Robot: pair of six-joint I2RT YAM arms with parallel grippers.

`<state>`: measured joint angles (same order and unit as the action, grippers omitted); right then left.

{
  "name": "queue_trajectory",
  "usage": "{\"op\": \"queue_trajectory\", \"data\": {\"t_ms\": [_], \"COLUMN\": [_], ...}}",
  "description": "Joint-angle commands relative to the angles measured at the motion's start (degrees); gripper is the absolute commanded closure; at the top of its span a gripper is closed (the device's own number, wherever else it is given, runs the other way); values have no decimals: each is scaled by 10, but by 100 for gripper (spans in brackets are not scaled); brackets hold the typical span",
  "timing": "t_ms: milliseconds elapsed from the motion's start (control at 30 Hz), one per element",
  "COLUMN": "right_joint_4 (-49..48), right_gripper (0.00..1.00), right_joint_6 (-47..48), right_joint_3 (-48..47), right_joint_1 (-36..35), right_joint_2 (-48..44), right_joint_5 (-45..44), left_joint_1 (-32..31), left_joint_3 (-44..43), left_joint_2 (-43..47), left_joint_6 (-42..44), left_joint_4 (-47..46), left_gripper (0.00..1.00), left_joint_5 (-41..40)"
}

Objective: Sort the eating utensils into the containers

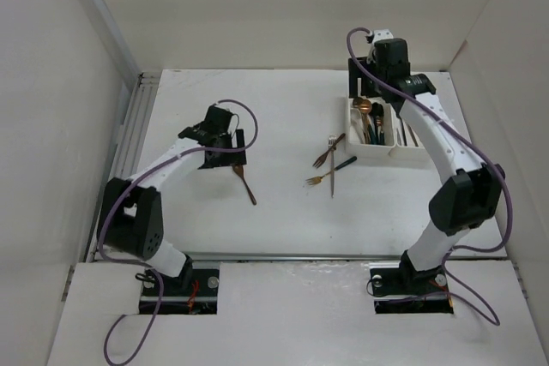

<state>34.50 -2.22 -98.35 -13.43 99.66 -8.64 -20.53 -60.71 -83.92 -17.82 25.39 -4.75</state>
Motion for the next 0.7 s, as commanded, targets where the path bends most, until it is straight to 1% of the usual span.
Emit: {"op": "queue_trajectory", "data": {"t_ms": [0, 200, 233, 267, 400, 500, 533, 633, 667], "right_joint_4": [-10, -15, -15, -15, -15, -15, -15, -15, -15], "right_gripper": [17, 16, 16, 16, 16, 14, 14, 13, 13], "right_joint_6": [-14, -24, -24, -24, -24, -19, -19, -8, -8], "right_joint_3": [34, 109, 116, 122, 141, 153, 153, 153, 153], "right_joint_1": [-14, -27, -27, -27, -27, -27, -27, -27, -27], "right_joint_2": [-44, -96, -109, -116, -138, -152, -157, -157, -162], "right_joint_5": [-35, -56, -56, -56, -82, -96, -104, -116, -116], "left_joint_1": [-12, -18, -18, -18, -18, -18, -18, -18, -18], "left_joint_3": [-1, -8, -8, -8, -8, 4, 4, 4, 4], "left_joint_2": [-29, -118, -128, -136, -162, -167, -181, -207, -208], "left_joint_6": [-56, -80, -80, -80, -92, -97, -97, -91, -91], "left_joint_4": [44, 44, 44, 44, 49, 49, 49, 44, 44], "left_gripper": [15, 16, 19, 25, 40, 40, 43, 59, 67], "left_joint_5": [23, 57, 57, 72, 77, 91, 91, 106, 113]}}
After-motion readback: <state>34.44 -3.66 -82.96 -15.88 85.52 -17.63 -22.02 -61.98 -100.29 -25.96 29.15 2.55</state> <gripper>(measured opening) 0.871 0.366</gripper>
